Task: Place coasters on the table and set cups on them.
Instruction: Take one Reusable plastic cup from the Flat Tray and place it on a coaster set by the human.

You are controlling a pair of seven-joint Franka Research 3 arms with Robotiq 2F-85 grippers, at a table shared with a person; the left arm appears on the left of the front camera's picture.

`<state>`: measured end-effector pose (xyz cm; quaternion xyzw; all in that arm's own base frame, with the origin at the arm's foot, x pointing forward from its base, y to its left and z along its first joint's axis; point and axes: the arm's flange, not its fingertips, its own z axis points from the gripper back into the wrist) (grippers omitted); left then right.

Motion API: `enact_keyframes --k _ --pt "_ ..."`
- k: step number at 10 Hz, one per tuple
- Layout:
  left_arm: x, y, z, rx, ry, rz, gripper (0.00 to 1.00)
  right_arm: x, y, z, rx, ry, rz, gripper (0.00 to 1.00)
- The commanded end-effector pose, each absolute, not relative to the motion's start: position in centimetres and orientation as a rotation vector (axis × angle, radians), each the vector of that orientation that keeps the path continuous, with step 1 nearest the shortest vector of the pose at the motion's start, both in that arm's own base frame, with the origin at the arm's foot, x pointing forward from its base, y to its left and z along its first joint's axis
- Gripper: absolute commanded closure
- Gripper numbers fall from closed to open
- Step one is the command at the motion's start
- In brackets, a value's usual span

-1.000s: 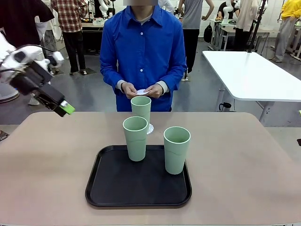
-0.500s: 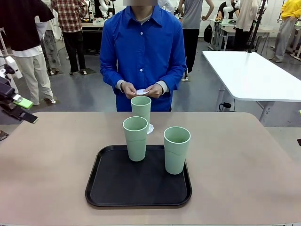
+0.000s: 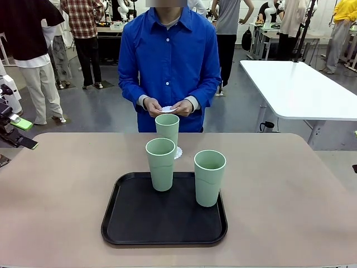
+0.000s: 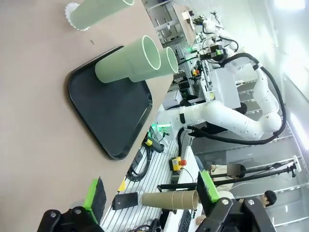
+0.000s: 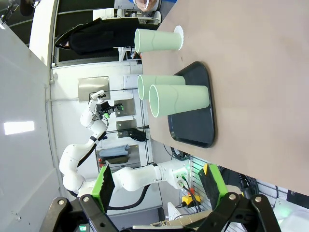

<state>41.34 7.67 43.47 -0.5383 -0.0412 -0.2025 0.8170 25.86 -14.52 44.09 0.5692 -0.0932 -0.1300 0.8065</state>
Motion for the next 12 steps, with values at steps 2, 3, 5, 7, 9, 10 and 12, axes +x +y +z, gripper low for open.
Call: enact_keyframes --k 2,3,5,7,9,10,12 --pt "41.1 10.3 41.4 -1.179 -0.098 -0.293 0.0 26.0 -14.5 44.2 1.236 -0.207 -0.275 0.0" --pt "40.7 11.4 40.2 -1.208 -0.109 -0.242 0.0 26.0 -14.5 44.2 1.236 -0.207 -0.275 0.0" --pt "39.2 13.5 37.9 -1.272 -0.151 -0.172 0.0 26.0 -14.5 44.2 1.236 -0.207 -0.275 0.0" --pt "37.8 15.6 36.9 -1.296 -0.19 -0.125 0.0 26.0 -14.5 44.2 1.236 -0.207 -0.275 0.0" --pt "37.1 16.7 37.0 -1.295 -0.217 -0.113 0.0 26.0 -14.5 44.2 1.236 -0.207 -0.275 0.0" --pt "37.3 16.7 37.2 -1.293 -0.225 -0.125 0.0 26.0 -14.5 44.2 1.236 -0.207 -0.275 0.0" --pt "37.3 17.1 36.7 -1.275 -0.185 -0.097 0.0 26.0 -14.5 44.2 1.236 -0.207 -0.275 0.0"
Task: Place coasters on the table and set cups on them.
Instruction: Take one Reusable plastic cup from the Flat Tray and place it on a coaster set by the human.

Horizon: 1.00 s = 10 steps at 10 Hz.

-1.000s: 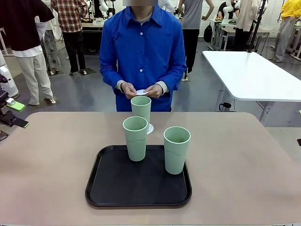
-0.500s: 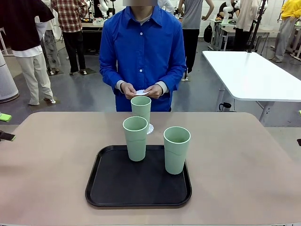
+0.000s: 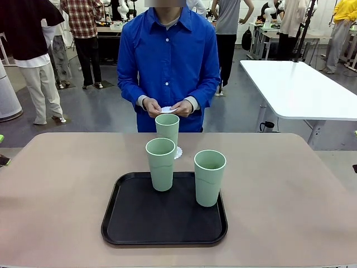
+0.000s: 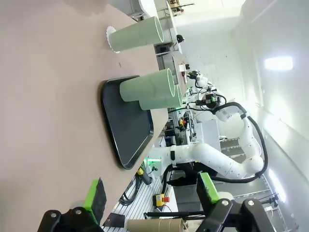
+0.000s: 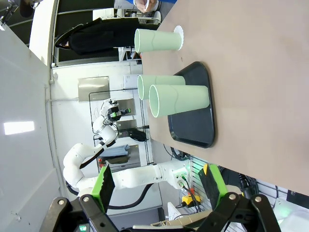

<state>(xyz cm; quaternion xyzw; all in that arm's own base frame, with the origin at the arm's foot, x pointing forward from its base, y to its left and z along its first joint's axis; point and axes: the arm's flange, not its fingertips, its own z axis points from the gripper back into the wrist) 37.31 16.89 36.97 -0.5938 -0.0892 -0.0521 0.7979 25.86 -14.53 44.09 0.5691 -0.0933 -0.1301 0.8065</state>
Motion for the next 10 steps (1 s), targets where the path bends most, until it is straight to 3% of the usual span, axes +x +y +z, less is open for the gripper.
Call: enact_keyframes --k 1,10 --pt "37.25 17.05 36.74 -1.275 -0.185 -0.097 0.0 26.03 -14.53 44.17 1.236 -0.207 -0.275 0.0" --pt "37.25 17.05 36.74 -1.275 -0.185 -0.097 0.0 26.03 -14.53 44.17 1.236 -0.207 -0.275 0.0"
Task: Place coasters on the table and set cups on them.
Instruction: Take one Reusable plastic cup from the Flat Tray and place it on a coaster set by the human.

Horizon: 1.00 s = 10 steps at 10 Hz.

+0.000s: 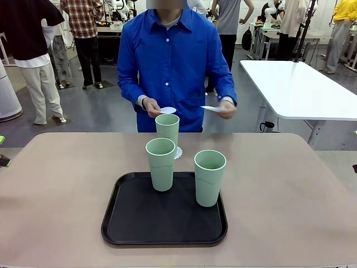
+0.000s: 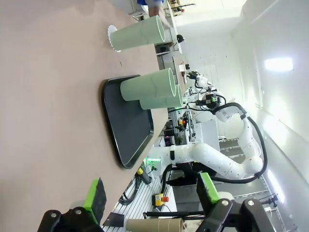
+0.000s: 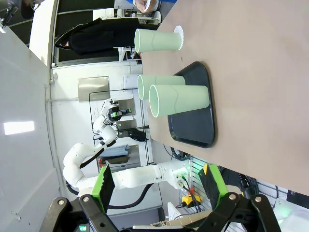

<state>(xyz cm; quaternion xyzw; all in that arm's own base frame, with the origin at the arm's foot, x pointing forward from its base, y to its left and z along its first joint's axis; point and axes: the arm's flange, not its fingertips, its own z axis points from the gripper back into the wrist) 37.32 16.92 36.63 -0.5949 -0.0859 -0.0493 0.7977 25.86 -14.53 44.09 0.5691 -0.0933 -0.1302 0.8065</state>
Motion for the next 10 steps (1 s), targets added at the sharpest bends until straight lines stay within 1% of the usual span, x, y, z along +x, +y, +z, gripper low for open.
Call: enact_keyframes --k 1,10 --pt "37.25 17.05 36.74 -1.275 -0.185 -0.097 0.0 26.03 -14.53 44.17 1.236 -0.207 -0.275 0.0" --pt "37.25 17.05 36.74 -1.275 -0.185 -0.097 0.0 26.03 -14.53 44.17 1.236 -0.207 -0.275 0.0"
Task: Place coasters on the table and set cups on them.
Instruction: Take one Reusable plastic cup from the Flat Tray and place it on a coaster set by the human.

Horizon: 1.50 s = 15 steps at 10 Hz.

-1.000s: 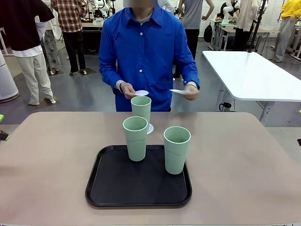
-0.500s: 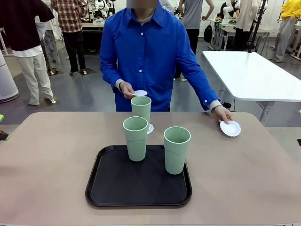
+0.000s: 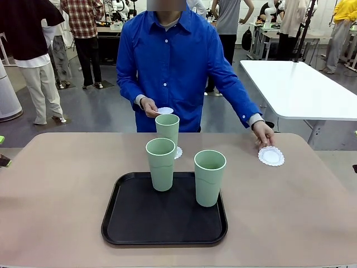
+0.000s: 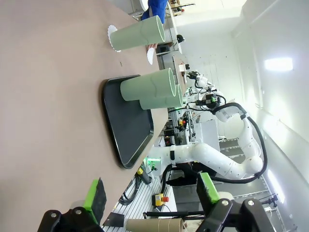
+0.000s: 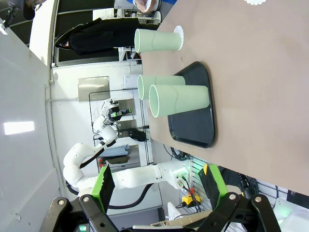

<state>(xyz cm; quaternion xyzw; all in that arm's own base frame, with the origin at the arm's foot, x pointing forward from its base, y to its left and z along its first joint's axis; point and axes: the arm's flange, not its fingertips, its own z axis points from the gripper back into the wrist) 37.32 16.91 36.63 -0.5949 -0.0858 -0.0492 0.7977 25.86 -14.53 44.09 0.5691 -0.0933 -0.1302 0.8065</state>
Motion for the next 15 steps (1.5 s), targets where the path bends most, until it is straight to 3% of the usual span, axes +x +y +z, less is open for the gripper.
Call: enact_keyframes --k 1,10,12,14,15 --pt "37.3 17.1 36.7 -1.275 -0.185 -0.097 0.0 26.0 -14.5 44.2 1.236 -0.207 -0.275 0.0" --pt "37.3 17.1 36.7 -1.275 -0.185 -0.097 0.0 25.9 -14.5 44.1 1.218 -0.2 -0.279 0.0" --pt "37.3 17.1 36.7 -1.275 -0.185 -0.097 0.0 29.5 -12.9 47.6 1.033 -0.18 -0.065 0.0" --pt "37.3 17.1 36.7 -1.275 -0.185 -0.097 0.0 34.6 -10.4 51.3 0.731 -0.285 0.235 0.0" --pt "37.3 17.1 36.7 -1.275 -0.185 -0.097 0.0 35.8 -8.1 51.9 0.689 -0.279 0.383 0.0"
